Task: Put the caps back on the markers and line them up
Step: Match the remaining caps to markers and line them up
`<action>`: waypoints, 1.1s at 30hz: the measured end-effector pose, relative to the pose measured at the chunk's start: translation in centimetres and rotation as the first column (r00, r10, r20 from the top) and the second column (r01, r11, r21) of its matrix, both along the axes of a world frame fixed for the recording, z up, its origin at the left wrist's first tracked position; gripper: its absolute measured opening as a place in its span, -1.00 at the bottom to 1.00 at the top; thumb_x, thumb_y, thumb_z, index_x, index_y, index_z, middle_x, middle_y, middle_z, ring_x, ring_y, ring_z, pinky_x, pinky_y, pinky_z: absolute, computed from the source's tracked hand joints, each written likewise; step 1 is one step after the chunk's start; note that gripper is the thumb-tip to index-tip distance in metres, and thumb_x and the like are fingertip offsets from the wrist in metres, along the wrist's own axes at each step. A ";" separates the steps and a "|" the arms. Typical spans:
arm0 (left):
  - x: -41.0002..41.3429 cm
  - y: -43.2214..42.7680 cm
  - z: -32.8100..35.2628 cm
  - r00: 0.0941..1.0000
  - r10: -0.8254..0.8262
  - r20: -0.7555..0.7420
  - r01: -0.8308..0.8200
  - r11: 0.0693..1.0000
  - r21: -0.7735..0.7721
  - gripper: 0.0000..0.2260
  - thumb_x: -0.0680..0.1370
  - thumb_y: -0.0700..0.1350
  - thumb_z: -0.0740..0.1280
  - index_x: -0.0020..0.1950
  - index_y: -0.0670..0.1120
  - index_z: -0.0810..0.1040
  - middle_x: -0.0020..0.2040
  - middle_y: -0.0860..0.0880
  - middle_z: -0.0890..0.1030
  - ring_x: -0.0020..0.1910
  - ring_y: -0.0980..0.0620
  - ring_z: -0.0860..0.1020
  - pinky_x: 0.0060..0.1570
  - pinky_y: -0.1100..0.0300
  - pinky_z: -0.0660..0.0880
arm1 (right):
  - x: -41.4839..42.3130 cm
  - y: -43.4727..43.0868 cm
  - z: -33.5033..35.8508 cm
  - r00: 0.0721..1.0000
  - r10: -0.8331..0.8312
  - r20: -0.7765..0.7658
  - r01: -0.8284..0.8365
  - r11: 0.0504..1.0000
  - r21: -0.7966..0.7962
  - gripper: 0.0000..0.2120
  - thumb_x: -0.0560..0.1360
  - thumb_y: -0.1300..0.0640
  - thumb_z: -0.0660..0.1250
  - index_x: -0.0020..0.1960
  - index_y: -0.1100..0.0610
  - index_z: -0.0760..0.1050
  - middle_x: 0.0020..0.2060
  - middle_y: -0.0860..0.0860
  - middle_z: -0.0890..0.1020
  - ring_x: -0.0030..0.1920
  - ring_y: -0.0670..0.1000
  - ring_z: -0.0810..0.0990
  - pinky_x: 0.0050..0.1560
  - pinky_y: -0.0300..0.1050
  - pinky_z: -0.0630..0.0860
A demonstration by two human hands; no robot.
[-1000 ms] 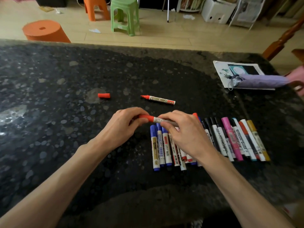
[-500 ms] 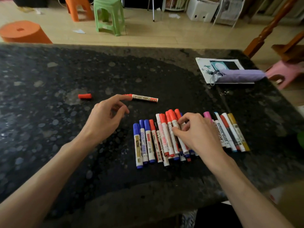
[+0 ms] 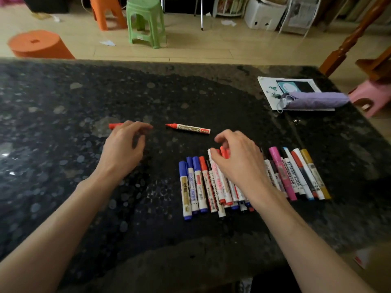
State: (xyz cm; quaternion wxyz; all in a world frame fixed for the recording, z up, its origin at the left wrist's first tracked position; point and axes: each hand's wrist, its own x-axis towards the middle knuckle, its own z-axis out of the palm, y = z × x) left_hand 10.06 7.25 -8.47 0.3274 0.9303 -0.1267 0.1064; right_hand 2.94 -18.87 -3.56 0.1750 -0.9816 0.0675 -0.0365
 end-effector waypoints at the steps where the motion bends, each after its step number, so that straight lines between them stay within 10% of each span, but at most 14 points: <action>1: 0.4 0.8 -0.3 0.999 0.024 0.032 -0.026 0.997 0.074 -0.67 0.58 -0.23 0.33 0.32 0.02 0.58 0.19 0.02 0.59 0.24 -0.09 0.52 0.22 0.03 0.44 | 0.9 0.6 -0.5 0.998 0.054 0.022 -0.054 0.998 -0.009 -0.64 0.59 -0.08 0.41 0.35 -0.09 0.47 0.19 -0.10 0.53 0.20 -0.09 0.52 0.13 -0.16 0.49; 6: 1.3 4.3 -1.4 0.987 0.112 -0.111 -0.064 0.926 0.371 -0.41 0.64 -0.17 0.26 0.64 0.08 0.17 0.63 0.03 0.22 0.61 -0.10 0.11 0.44 -0.20 0.21 | 5.5 3.4 -3.0 0.964 0.265 0.014 -0.260 0.955 -0.142 -0.49 0.65 -0.09 0.29 0.56 -0.01 0.34 0.48 0.01 0.42 0.53 0.04 0.30 0.45 0.05 0.28; 10: 1.1 5.4 -1.8 0.983 0.101 -0.152 -0.032 0.915 0.402 -0.44 0.66 -0.13 0.24 0.65 0.06 0.18 0.61 0.02 0.27 0.58 -0.09 0.21 0.41 -0.15 0.22 | 7.5 5.0 -4.7 0.974 0.210 -0.089 -0.225 0.948 -0.223 -0.46 0.70 -0.05 0.20 0.63 0.04 0.22 0.54 0.06 0.39 0.58 0.09 0.26 0.50 0.13 0.17; 21: 0.8 5.5 -1.2 0.983 0.078 -0.167 -0.062 0.993 0.097 -0.75 0.41 0.16 0.56 -0.12 0.03 0.65 -0.12 0.09 0.57 -0.07 0.07 0.54 -0.05 0.19 0.43 | 6.6 6.3 -5.0 0.939 0.303 0.162 -0.272 0.943 -0.190 -0.80 0.63 0.16 0.35 0.21 -0.04 0.59 0.01 -0.03 0.63 0.07 0.05 0.60 0.21 0.03 0.31; 26: -0.6 2.8 0.8 0.915 -0.121 -0.386 -0.010 0.947 -0.321 -0.77 0.44 0.00 0.58 -0.09 -0.05 0.58 -0.32 0.02 0.69 -0.43 0.15 0.59 -0.35 0.30 0.50 | 5.0 5.7 -3.7 0.919 0.294 0.264 -0.252 0.951 -0.180 -0.75 0.63 0.21 0.35 0.24 -0.06 0.55 -0.01 -0.05 0.60 0.06 0.04 0.56 0.09 -0.03 0.29; 33: -1.9 -0.1 2.6 0.889 -0.274 -0.367 0.118 0.912 -0.394 -0.86 0.56 -0.28 0.44 0.09 -0.11 0.65 -0.19 -0.12 0.70 -0.39 0.07 0.58 -0.32 0.25 0.57 | 1.6 2.7 -2.1 0.924 0.304 0.233 -0.287 0.952 -0.102 -0.69 0.64 0.22 0.32 0.30 -0.08 0.55 0.05 -0.10 0.54 0.10 -0.05 0.47 0.06 -0.08 0.43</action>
